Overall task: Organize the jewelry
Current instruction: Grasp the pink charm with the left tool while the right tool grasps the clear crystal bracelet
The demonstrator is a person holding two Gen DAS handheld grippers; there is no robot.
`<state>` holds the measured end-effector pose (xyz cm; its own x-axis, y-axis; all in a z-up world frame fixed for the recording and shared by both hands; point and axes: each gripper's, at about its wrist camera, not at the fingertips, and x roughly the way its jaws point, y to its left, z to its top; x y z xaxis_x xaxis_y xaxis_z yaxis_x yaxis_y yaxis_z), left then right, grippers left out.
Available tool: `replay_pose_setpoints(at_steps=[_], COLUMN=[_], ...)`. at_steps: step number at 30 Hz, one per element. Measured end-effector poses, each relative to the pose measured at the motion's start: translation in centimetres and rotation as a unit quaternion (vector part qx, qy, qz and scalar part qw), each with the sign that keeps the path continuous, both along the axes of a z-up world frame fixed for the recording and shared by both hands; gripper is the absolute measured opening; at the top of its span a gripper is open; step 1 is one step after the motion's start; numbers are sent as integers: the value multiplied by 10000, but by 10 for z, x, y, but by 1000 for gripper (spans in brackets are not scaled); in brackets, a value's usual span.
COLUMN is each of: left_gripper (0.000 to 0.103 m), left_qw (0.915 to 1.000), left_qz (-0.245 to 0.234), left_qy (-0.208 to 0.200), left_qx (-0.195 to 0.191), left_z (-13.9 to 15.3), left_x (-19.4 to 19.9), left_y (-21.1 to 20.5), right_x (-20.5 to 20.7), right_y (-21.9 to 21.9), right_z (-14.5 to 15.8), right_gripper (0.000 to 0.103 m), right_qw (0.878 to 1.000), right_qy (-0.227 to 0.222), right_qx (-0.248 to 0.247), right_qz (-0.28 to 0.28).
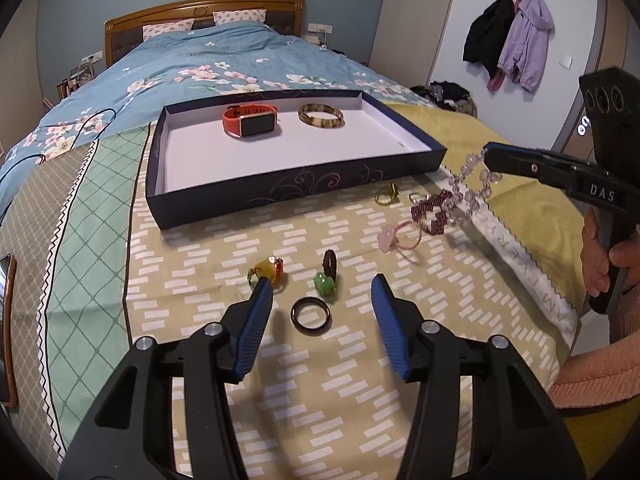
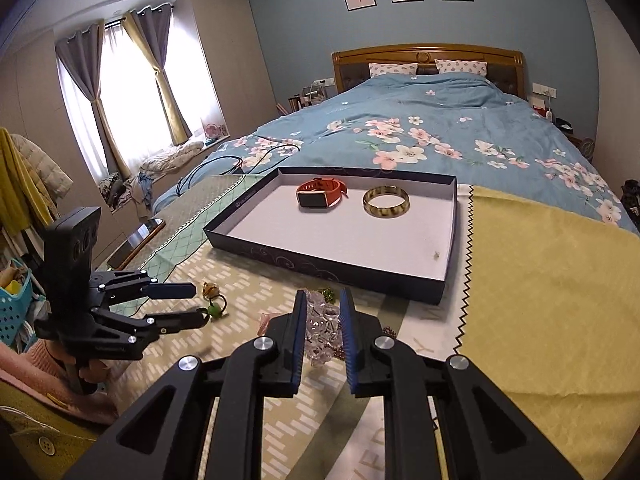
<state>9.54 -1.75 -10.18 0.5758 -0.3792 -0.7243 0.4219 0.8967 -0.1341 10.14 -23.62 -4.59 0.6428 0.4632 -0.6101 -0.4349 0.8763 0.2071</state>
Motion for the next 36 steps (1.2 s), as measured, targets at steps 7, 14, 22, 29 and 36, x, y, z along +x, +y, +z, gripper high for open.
replay_pose_setpoints(at_steps=[7,14,22,29,36], left_gripper=[42,42,42,43,8], left_qw=[9997,9999,9966,9962,9976], left_qz=[5,-126,-766,-843,-604], left_qy=[167,-52,-295,160,337], left_qx=[173,51,-100,173,99], left_z=[-7,3,17,-4,-11], left_x=[3,0,7,31,47], left_y=[-3,-7,-47,-74,-71], right_x=[1,2,4,5,7], right_y=[4,1,0,-1,2], right_z=[-2,-5,-10,-10,-11], right_gripper=[15,15,15,15,15], right_qw=[10000,9999,9997,9997,9997], right_qy=[35,93,154,156,171], right_qx=[60,93,156,186,190], right_qz=[15,-8,-56,-44,16])
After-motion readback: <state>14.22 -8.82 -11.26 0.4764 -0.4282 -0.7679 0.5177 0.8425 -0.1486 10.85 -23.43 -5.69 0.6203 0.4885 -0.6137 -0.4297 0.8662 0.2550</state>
